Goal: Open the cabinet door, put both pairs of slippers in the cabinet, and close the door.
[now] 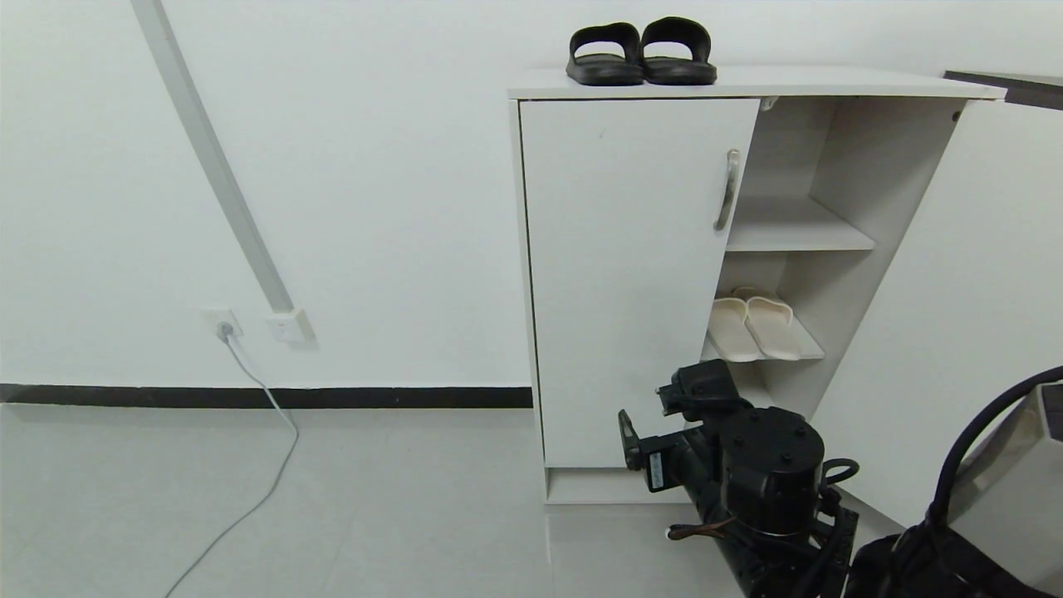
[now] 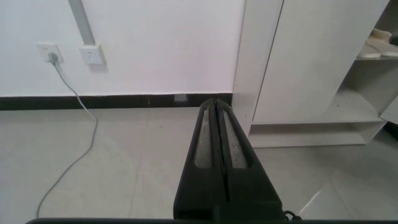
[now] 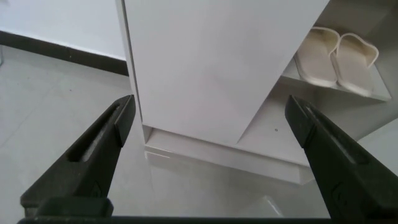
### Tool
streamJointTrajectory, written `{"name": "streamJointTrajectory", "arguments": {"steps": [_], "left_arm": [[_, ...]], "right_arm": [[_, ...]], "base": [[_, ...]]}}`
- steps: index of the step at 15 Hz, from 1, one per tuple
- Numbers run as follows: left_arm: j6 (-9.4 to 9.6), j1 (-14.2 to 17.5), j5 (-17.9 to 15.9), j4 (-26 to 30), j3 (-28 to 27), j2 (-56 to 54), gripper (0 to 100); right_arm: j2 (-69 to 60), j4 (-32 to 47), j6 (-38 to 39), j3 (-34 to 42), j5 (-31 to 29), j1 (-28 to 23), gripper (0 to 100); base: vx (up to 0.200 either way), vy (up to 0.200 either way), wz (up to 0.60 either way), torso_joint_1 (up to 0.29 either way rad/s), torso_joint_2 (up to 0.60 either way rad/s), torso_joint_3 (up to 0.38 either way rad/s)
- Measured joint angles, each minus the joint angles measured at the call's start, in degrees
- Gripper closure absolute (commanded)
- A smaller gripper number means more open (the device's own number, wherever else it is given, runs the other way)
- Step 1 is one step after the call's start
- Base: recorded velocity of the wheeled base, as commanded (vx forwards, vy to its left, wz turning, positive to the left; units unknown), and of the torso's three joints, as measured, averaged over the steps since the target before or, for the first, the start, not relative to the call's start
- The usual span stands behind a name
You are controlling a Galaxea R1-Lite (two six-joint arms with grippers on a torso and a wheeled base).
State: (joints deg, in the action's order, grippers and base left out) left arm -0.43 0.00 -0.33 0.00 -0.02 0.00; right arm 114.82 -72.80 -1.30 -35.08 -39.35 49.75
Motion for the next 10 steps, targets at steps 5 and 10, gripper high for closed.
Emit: {"name": "streamJointTrajectory", "arguments": {"steps": [5,10], "left_arm": [[0.38,0.0,0.0,0.0,0.0,0.0,100],[0.43,0.0,0.0,0.1,0.0,0.0,100]], "right_arm": [[0.0,0.0,0.0,0.0,0.0,0.0,0],[0.1,0.0,-0.6,0.0,0.0,-0.2,0]], "base": [[0.0,0.0,0.0,0.0,0.0,0.0],[0.0,0.0,0.0,0.026,-0.3,-0.325]]}}
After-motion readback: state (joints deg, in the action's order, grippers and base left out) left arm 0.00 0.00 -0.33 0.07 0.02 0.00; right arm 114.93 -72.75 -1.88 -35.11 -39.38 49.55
